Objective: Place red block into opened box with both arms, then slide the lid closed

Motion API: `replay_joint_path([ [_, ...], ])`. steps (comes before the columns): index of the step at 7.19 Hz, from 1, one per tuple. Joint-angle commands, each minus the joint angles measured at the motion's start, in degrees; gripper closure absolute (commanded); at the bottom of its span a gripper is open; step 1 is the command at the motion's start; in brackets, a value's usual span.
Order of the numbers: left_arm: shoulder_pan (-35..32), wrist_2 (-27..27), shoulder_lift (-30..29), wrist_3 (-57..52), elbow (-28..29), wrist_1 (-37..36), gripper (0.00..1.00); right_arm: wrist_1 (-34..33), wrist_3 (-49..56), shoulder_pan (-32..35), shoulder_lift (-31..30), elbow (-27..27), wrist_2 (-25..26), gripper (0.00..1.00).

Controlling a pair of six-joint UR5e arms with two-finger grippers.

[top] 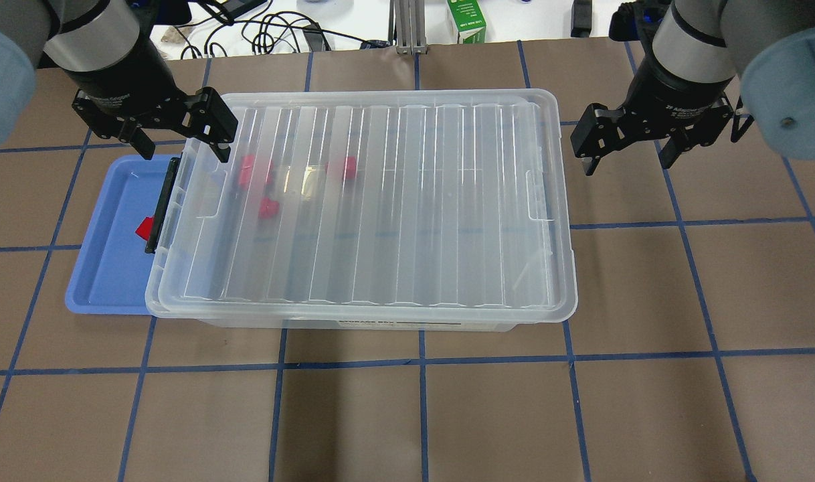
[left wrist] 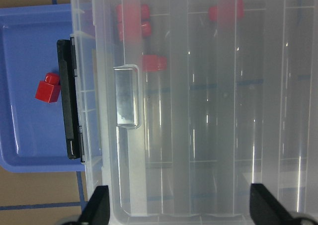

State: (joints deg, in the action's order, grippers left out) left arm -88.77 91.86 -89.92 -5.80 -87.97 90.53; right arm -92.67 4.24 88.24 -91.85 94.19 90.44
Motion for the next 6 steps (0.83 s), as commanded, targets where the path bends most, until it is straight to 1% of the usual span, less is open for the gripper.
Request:
replay_joint_path([
  [1,0.00,-0.01,0.01,0.00,-0.01,0.00,0.00,-0.05,-0.11,0.00,0.00,0.03,0.00,0.00],
  [6,0.00,-0.10,0.10,0.00,-0.01,0.00,0.00,-0.40,-0.02,-0.26,1.31,0.03,-0.44,0.00],
])
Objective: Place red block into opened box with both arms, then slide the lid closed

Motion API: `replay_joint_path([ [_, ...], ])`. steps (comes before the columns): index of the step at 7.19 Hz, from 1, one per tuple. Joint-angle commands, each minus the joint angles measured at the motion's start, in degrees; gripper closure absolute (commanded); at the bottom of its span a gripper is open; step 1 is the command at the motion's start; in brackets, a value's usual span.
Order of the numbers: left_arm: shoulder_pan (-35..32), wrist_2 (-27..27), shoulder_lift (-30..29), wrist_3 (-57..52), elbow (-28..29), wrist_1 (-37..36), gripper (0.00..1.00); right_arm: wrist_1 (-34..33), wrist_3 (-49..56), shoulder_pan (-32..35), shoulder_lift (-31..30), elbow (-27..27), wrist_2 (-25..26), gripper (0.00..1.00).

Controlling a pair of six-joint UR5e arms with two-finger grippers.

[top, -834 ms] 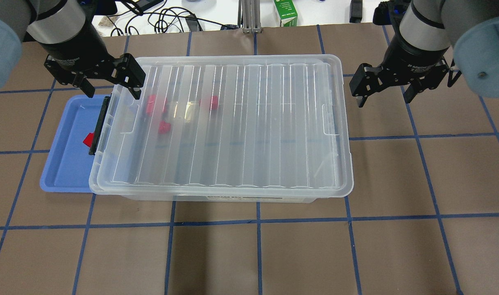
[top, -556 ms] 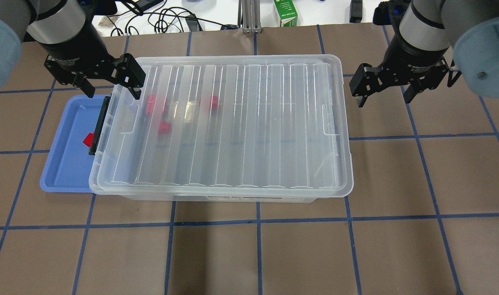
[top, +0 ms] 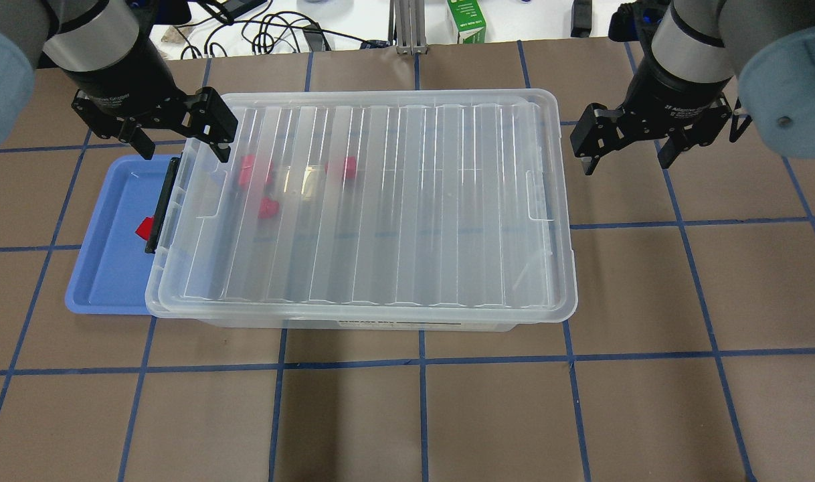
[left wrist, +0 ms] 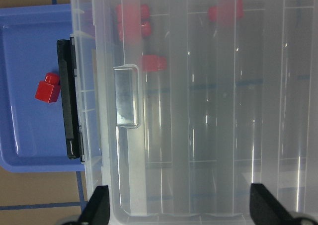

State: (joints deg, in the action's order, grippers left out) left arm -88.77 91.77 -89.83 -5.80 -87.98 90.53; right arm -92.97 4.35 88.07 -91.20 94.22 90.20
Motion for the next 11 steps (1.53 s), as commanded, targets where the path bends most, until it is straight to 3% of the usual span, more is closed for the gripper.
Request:
replay_joint_path([
  [1,0.00,-0.02,0.00,0.00,0.00,0.00,0.00,-0.80,-0.22,-0.09,1.20,0.00,-0.29,0.00],
  [4,0.00,-0.02,0.00,0.00,0.00,0.00,0.00,-3.78,-0.66,0.00,2.25,1.83,-0.90,0.00],
  [7,0.09,-0.02,0.00,0.00,0.00,0.00,0.00,-15.45,-0.23,0.00,7.96,6.23,-0.81,0.00],
  [11,0.09,0.07,0.09,0.00,0.00,0.00,0.00,-15.40,0.13,0.26,9.46,6.33,-0.90,0.00],
])
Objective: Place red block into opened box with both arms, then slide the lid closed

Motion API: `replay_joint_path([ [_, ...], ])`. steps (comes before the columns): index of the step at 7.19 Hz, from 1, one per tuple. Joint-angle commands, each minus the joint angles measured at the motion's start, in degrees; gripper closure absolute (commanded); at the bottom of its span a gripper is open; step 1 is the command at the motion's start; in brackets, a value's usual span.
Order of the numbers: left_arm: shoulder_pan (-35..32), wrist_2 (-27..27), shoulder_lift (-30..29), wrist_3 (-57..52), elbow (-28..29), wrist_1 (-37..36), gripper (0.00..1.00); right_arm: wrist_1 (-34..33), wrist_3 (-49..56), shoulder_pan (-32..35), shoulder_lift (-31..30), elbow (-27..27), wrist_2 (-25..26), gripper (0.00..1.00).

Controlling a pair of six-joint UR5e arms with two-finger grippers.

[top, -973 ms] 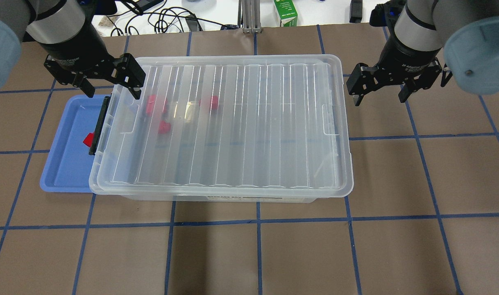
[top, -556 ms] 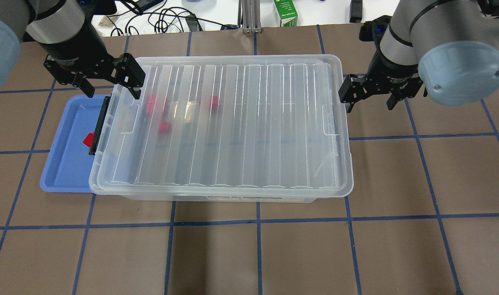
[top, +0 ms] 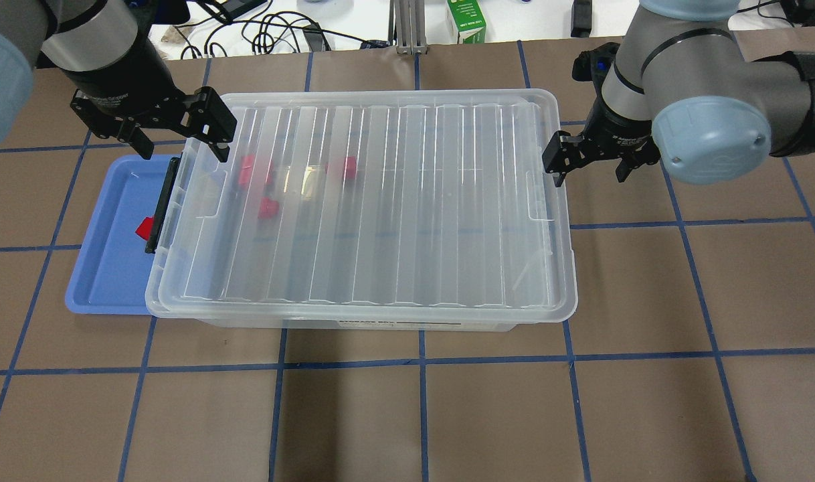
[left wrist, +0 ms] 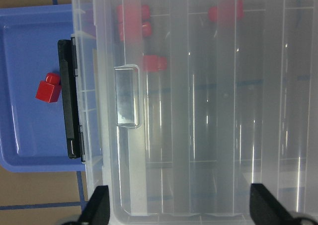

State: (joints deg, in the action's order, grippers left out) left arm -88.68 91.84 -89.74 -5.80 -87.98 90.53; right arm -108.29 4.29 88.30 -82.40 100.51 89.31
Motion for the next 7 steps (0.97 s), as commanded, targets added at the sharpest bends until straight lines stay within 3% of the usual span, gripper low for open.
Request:
replay_joint_path([
  [1,0.00,-0.08,0.01,0.00,0.00,0.00,0.00,-0.08,0.37,0.03,1.18,0.03,0.07,0.00],
  [7,-0.17,0.09,0.01,0.00,0.00,0.09,0.00,-0.43,0.63,-0.05,2.24,-0.05,0.25,0.00],
])
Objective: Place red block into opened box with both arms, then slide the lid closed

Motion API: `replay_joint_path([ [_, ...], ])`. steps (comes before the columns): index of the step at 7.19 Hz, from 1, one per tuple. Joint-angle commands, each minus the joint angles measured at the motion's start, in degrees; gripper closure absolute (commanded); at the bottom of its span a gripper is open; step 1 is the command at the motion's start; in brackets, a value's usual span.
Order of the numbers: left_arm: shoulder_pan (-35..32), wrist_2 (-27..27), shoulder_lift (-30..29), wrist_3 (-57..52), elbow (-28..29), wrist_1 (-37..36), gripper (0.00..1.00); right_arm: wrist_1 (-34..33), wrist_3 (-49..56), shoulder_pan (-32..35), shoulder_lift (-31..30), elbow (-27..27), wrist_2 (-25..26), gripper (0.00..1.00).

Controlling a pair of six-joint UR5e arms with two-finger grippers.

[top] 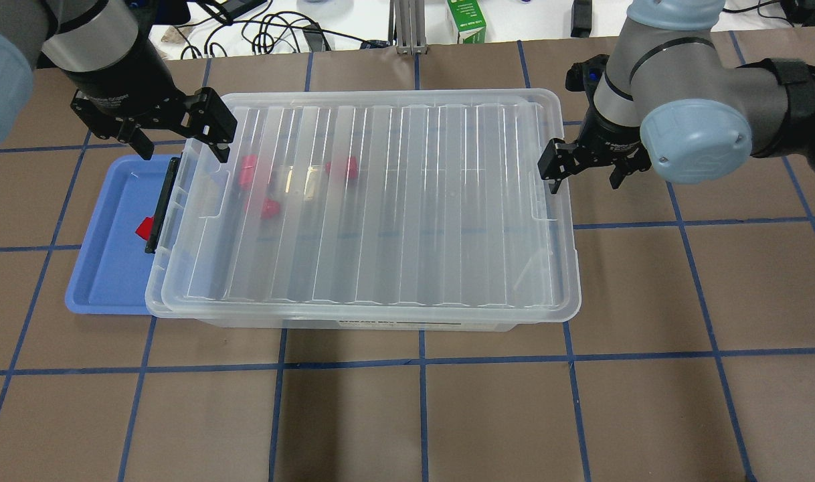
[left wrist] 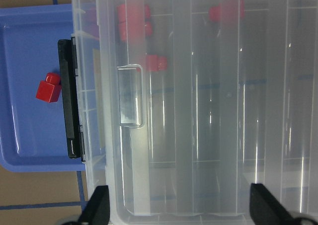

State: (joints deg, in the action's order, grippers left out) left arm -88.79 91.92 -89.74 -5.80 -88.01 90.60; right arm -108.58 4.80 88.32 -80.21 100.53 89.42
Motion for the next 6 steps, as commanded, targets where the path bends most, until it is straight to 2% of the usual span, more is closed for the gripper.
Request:
replay_joint_path([
  [1,-0.06,0.02,0.00,0.00,0.04,0.01,0.00,-0.23,0.21,-0.16,0.14,-0.07,0.57,0.00],
  [6,-0.06,0.02,0.00,0.00,0.04,0.01,0.00,-0.49,3.73,-0.87,0.14,-0.16,0.93,0.00],
])
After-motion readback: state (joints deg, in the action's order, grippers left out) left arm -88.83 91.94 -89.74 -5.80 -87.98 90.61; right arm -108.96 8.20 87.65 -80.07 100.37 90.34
